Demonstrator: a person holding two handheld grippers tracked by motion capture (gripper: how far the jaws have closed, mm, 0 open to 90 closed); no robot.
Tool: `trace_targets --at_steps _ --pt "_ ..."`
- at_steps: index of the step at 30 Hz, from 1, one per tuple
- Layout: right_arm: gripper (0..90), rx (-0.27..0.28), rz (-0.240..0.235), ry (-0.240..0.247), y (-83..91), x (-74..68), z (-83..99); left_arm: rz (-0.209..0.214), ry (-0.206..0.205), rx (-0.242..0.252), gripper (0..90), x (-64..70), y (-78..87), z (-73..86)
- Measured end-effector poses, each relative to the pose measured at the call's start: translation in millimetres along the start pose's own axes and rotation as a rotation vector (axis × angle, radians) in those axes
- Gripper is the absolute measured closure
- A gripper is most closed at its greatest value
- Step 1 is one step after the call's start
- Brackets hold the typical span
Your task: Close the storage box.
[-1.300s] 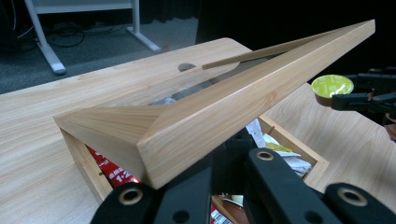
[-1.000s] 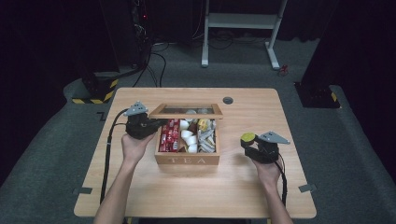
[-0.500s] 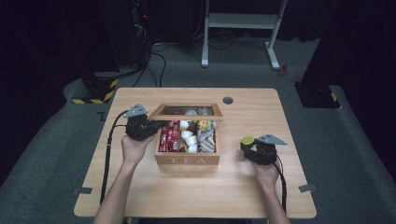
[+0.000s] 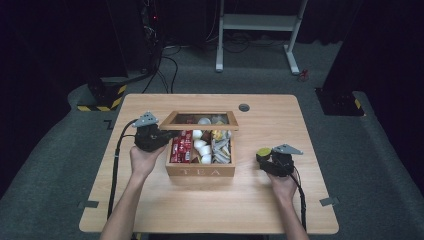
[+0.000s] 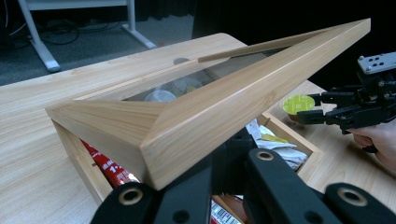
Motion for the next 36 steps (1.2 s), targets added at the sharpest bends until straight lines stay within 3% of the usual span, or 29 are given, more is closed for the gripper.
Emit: trace_targets --at_steps 15,24,36 --pt "35.5 -0.032 -0.028 -0.016 -6.3 2.7 4.6 0.002 -0.001 0.002 90.0 0.6 0.1 3.1" --pt "33.4 -0.003 -0.046 -0.022 2.6 5.9 6.5 0.005 -0.001 0.001 90.0 0.9 0.1 5.2" --pt "31.5 0.027 -0.033 -0.035 21.4 14.9 12.7 0.003 -0.005 -0.002 90.0 2.1 0.1 9.6"
Point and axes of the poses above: each handheld gripper's, and its own axes: y roughly backward along the jaws, z roughly out of its underside, x roughly to its right, the point moved 2 cm from there along -y, roughly forward along the jaws, and after that the axes turned 1 degree about x, right-handed, at the moved point
